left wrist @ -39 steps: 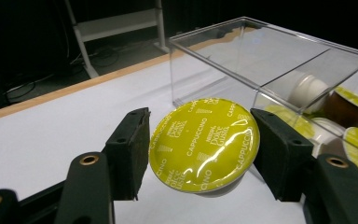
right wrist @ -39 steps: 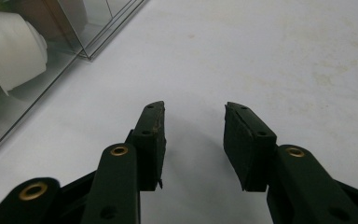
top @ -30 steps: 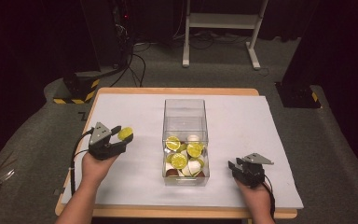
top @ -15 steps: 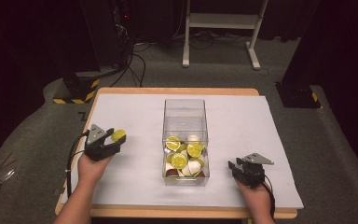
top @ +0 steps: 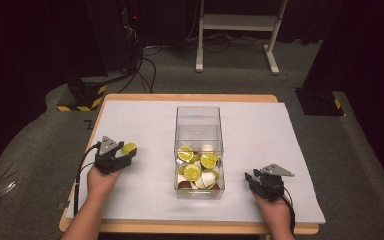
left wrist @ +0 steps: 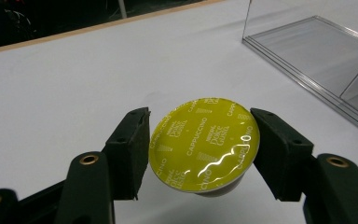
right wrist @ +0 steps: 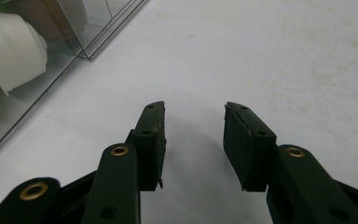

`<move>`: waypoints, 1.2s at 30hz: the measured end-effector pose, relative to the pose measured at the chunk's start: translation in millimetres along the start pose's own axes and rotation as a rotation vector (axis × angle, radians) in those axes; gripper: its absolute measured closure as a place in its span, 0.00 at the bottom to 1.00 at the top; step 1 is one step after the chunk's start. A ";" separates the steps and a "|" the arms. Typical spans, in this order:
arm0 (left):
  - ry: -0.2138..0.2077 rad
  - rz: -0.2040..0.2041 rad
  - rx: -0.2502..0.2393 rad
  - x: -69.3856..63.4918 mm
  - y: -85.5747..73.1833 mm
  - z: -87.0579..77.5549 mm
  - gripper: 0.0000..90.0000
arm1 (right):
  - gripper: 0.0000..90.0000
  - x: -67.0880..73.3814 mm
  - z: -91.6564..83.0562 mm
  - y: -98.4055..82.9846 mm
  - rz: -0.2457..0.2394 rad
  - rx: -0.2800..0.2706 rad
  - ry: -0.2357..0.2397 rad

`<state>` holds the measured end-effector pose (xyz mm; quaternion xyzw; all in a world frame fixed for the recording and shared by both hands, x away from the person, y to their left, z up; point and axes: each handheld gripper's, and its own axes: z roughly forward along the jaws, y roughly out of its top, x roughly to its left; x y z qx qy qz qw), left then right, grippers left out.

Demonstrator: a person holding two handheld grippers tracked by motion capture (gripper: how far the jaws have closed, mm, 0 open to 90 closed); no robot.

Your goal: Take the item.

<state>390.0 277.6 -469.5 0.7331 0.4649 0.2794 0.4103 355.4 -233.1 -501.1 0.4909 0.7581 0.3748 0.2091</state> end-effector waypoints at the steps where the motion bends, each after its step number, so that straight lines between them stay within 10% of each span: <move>1: 0.002 0.002 0.005 0.1 -0.5 1.2 0.45 | 0.66 0.0 0.0 0.0 0.000 0.000 0.000; 36: 0.009 0.030 0.087 -7.5 -13.7 27.0 0.45 | 0.66 0.1 -0.1 -0.1 0.000 -0.003 0.002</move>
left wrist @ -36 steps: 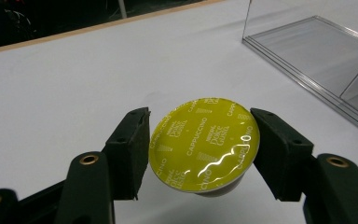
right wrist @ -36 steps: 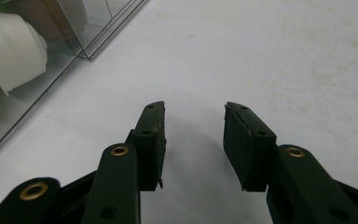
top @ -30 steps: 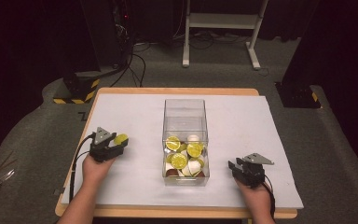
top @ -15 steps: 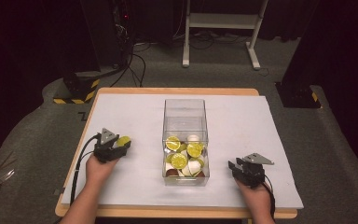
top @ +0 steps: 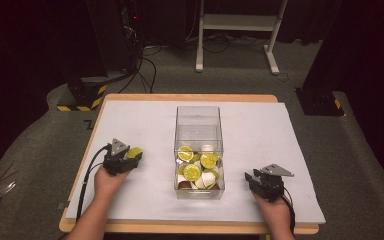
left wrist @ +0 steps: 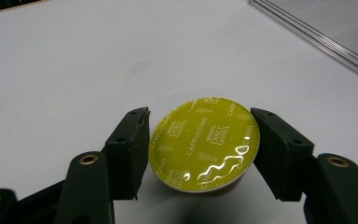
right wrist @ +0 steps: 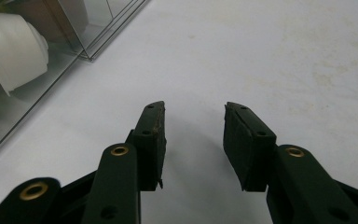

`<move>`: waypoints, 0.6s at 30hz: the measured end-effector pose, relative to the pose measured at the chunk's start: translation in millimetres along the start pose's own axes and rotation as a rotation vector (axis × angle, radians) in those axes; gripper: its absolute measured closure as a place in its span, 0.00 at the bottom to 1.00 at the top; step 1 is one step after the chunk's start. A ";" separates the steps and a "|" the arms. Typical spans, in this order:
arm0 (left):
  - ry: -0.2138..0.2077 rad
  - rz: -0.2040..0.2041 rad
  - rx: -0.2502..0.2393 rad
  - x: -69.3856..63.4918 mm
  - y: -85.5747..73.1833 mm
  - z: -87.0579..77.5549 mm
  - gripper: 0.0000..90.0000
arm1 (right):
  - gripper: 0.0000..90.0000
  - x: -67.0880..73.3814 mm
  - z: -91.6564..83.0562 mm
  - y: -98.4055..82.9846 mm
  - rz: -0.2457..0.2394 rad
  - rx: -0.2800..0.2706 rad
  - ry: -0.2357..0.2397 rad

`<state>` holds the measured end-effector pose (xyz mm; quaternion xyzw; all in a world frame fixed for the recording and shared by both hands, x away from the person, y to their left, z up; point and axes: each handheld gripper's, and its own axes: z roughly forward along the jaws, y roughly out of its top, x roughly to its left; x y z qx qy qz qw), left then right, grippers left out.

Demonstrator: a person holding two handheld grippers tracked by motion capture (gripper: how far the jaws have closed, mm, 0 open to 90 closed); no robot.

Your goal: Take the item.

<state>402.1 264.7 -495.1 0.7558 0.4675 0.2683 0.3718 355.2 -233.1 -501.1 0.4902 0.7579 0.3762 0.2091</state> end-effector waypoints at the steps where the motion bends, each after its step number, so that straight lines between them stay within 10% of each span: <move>1: 0.000 -0.003 0.000 -0.4 -0.4 -0.5 0.44 | 0.66 0.0 0.0 0.0 0.000 0.001 0.001; 18: -0.071 -0.037 -0.022 -2.4 3.0 -6.3 0.26 | 0.66 0.3 0.3 0.1 -0.001 0.005 -0.003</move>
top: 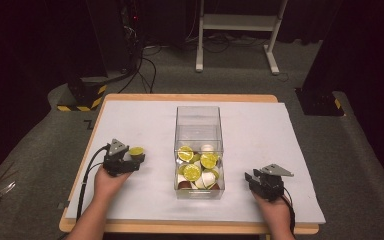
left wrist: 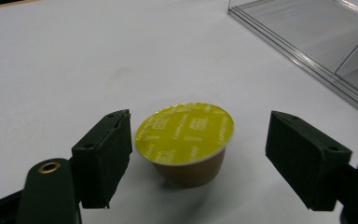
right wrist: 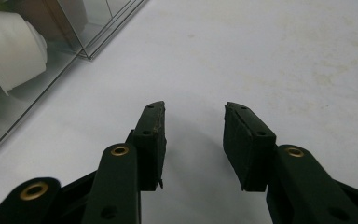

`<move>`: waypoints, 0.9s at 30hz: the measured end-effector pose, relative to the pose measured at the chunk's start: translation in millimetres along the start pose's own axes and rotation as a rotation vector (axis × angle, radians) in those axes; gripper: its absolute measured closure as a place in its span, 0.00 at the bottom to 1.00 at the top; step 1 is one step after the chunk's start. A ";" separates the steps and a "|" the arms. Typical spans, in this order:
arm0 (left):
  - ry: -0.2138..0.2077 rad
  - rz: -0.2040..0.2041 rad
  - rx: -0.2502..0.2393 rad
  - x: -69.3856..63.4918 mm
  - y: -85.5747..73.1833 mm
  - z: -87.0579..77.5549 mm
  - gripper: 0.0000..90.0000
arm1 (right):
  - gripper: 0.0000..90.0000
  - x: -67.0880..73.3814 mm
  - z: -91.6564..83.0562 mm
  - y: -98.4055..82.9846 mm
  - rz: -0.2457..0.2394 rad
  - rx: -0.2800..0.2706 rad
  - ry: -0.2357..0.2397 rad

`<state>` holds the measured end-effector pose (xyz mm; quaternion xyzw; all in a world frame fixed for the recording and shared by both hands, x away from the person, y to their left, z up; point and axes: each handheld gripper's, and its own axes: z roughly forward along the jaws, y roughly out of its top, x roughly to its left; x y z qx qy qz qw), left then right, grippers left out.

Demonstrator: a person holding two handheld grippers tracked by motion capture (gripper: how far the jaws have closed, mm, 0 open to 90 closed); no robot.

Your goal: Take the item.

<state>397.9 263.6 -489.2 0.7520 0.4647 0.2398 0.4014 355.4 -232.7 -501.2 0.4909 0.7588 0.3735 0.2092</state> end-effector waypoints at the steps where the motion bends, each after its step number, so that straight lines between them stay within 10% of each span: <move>1: -0.001 -0.001 -0.002 -0.2 0.4 -0.6 0.25 | 0.66 -0.1 0.0 0.0 -0.001 0.000 0.000; 27: -0.092 -0.023 -0.081 -14.7 4.3 -22.7 0.32 | 0.65 -0.2 0.1 0.1 -0.002 0.000 0.003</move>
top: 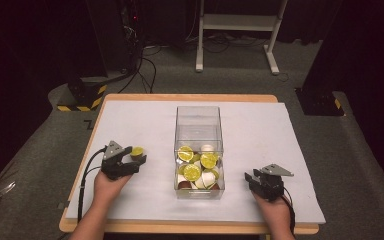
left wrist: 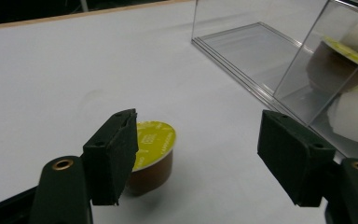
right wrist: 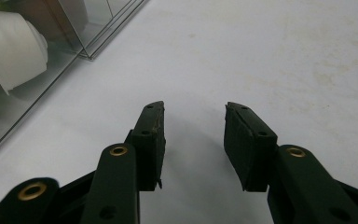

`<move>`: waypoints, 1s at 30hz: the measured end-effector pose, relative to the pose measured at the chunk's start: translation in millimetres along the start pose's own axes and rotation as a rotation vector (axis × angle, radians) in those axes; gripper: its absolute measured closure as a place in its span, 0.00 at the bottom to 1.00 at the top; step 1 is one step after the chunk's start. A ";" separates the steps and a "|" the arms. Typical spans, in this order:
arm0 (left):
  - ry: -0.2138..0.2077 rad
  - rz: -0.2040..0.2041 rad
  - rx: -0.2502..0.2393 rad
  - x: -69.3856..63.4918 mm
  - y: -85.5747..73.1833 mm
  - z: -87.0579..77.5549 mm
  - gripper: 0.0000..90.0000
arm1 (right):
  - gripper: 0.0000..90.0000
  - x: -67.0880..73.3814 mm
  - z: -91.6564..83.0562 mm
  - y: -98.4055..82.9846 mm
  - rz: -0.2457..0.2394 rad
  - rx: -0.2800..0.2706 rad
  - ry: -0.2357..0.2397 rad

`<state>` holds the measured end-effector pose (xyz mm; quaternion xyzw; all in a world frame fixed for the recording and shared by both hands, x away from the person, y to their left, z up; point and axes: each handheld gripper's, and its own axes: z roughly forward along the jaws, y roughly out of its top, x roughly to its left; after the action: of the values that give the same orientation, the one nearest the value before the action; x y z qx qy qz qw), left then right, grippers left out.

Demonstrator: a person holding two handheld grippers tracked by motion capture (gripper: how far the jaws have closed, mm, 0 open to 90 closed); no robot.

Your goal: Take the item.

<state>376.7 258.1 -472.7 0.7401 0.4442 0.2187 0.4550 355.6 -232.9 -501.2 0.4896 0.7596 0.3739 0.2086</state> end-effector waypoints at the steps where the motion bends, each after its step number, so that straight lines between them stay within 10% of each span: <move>1: -0.005 -0.004 -0.001 -1.3 -0.8 -0.1 0.32 | 0.65 0.1 -0.1 0.0 0.001 0.001 0.000; 30: -0.152 0.010 -0.041 -60.2 -24.7 -19.7 0.25 | 0.57 18.6 -18.3 2.9 -0.034 -0.076 0.078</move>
<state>320.3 220.7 -479.6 0.7475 0.4000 0.1730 0.5013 336.8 -222.0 -486.5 0.4534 0.7607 0.4175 0.2038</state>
